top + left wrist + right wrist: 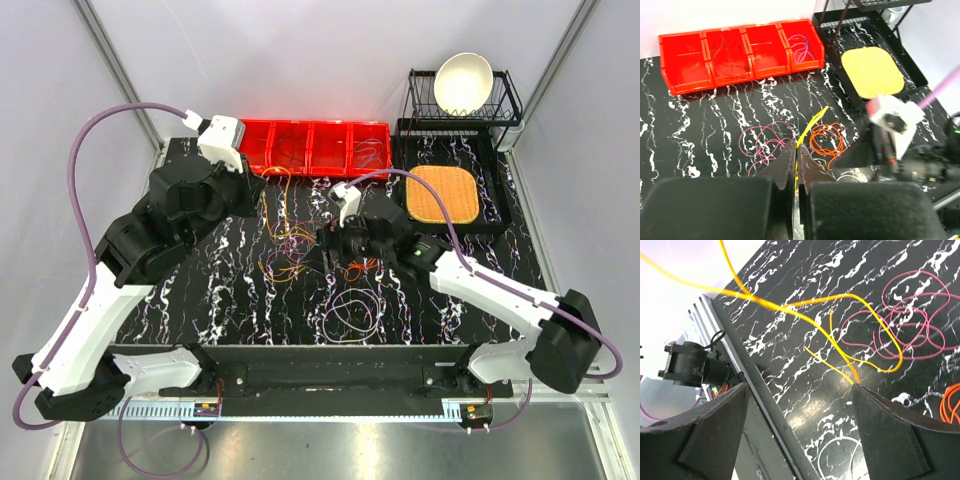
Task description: Untangle the cables
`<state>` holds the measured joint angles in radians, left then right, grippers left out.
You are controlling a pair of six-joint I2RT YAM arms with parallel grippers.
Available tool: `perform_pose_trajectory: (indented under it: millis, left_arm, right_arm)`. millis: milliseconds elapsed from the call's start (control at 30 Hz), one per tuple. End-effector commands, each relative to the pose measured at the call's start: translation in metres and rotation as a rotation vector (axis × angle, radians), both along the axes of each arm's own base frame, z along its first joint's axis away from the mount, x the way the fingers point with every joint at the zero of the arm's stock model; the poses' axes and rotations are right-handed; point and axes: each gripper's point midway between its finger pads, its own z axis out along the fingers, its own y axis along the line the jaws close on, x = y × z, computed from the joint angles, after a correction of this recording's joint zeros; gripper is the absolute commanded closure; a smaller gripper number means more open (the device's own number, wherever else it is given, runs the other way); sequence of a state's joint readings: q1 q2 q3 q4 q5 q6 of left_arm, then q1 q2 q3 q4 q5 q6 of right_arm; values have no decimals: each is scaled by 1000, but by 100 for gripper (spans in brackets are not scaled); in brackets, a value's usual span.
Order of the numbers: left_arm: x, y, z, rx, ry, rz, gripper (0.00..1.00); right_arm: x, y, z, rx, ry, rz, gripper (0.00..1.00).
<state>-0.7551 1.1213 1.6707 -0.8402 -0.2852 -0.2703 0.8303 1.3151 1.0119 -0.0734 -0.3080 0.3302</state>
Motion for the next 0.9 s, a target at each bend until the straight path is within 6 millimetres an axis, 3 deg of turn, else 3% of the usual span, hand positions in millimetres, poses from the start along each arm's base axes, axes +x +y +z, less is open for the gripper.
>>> perform_pose_trajectory:
  millis: [0,367,633,767,800,867]
  left_arm:
    - [-6,-6,21,-62,-26,-43,100]
    - [-11,-8,25,-64,-19,-75,100]
    - [-16,-17,27,-57,-7,-132,100]
    - [-16,-16,24,-45,1,-132,100]
    - [-16,-17,23,-42,2,-134,100]
    - [-16,-16,22,-37,4,-130,100]
  right_arm:
    - [12,22,34,55,-124,37,12]
    - [30,37,31,15,-179,49,7]
    - [33,53,24,4,-193,127,11]
    - [33,60,25,25,-195,143,27]
    - [34,60,26,30,-196,144,46]
    - [34,61,24,28,-188,141,68]
